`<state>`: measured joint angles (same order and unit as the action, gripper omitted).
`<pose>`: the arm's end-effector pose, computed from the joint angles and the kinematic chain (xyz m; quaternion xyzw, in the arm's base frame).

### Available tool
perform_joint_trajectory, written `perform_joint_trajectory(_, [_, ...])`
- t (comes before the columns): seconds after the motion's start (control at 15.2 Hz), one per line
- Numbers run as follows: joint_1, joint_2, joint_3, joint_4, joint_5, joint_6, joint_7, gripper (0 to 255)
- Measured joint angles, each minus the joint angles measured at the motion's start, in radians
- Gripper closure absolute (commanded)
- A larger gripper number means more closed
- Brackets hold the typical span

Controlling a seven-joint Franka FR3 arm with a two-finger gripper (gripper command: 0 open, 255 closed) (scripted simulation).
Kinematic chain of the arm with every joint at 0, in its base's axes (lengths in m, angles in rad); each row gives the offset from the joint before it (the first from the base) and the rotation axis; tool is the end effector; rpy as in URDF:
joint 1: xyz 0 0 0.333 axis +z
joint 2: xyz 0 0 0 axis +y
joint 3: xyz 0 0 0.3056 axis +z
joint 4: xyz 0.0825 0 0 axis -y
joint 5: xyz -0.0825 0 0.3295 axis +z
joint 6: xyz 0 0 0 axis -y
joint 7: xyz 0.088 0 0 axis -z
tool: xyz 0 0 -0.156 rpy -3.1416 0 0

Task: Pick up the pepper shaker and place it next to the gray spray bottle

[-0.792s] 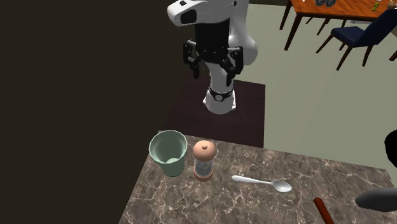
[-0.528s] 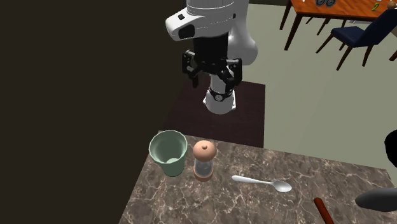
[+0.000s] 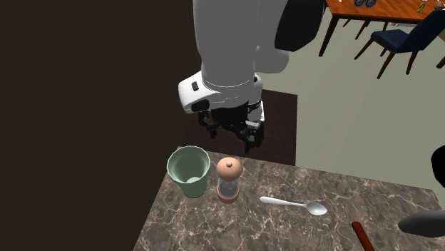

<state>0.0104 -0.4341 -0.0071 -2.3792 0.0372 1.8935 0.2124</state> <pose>0.3630 0.0056 0.4410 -0.9934 0.1103 0.0277 0.0161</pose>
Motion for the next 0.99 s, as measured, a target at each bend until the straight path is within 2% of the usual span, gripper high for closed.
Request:
perform_joint_trajectory(0.33, [-0.002, 0.178, 0.009, 0.062, -0.009, 0.084, 0.024, 0])
perform_joint_trajectory(0.73, [0.000, 0.219, 0.013, 0.009, -0.008, 0.175, 0.029, 0])
perform_joint_trajectory(0.99, [0.000, 0.225, 0.013, -0.003, -0.008, 0.194, 0.028, 0])
